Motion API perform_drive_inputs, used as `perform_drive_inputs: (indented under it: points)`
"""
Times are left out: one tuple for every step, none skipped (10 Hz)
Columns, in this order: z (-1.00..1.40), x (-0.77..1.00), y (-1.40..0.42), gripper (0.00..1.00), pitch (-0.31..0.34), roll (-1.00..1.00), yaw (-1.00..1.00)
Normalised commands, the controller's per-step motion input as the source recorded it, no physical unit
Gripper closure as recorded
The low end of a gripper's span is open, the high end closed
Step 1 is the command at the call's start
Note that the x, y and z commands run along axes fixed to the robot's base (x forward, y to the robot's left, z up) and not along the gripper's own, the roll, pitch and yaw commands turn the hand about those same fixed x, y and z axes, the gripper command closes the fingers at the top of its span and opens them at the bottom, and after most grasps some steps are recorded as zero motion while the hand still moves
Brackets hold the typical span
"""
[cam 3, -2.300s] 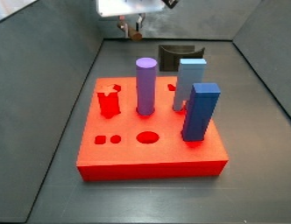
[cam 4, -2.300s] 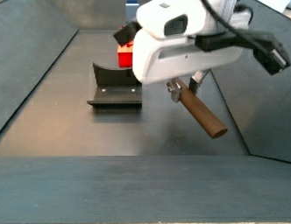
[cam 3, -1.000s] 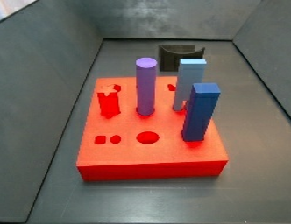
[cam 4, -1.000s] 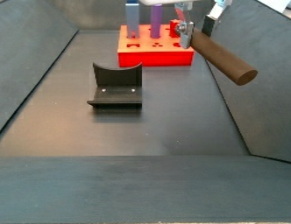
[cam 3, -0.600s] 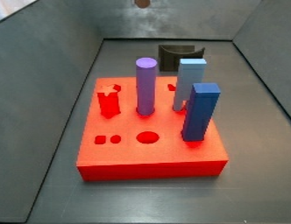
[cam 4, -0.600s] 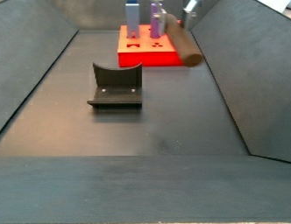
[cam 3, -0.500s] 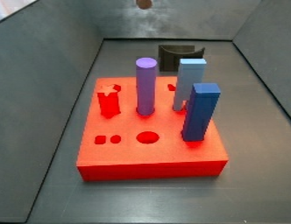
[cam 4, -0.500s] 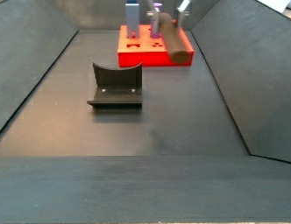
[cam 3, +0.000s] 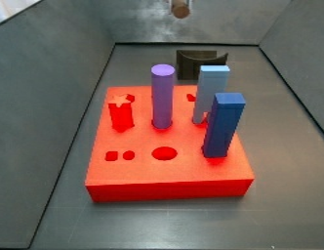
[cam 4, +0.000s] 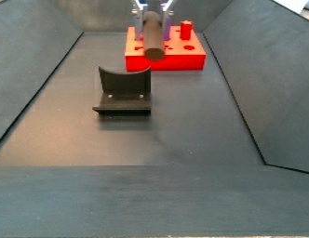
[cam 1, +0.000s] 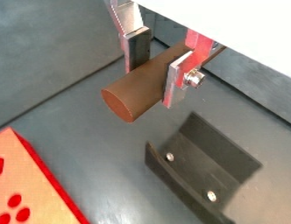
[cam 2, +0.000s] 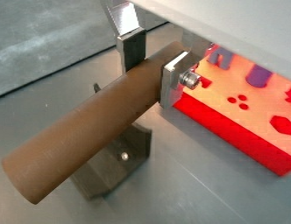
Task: Pick up the oval object. Move up. Place the oval object on the fixture. Regrasp the oval object. Move to above the board. Insert the oval object.
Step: Place the oval object on the fixture.
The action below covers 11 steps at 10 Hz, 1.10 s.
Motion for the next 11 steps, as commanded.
perform_drive_inputs:
  points:
    - [-0.04,0.76,-0.08,1.00,0.012,-0.05,0.00]
    - [-0.03,0.60,-0.03,1.00,0.033,-0.05,0.02]
    - [-0.02,0.49,-0.02,1.00,0.050,-0.05,0.02]
    - [-0.02,0.38,-0.02,1.00,0.069,-0.05,0.02]
    - [0.21,0.45,-0.22,1.00,0.093,-1.00,-0.03]
    - [0.21,0.35,-0.20,1.00,0.099,-1.00,-0.04]
    - [0.11,0.23,-0.06,1.00,0.112,-1.00,-0.05]
    - [0.03,0.16,-0.03,1.00,0.117,-1.00,-0.05]
    - [0.03,0.11,0.00,1.00,0.120,-1.00,-0.06]
    - [0.02,0.08,0.02,1.00,0.125,-1.00,-0.07]
    - [-0.01,0.08,0.03,1.00,0.130,-1.00,-0.08]
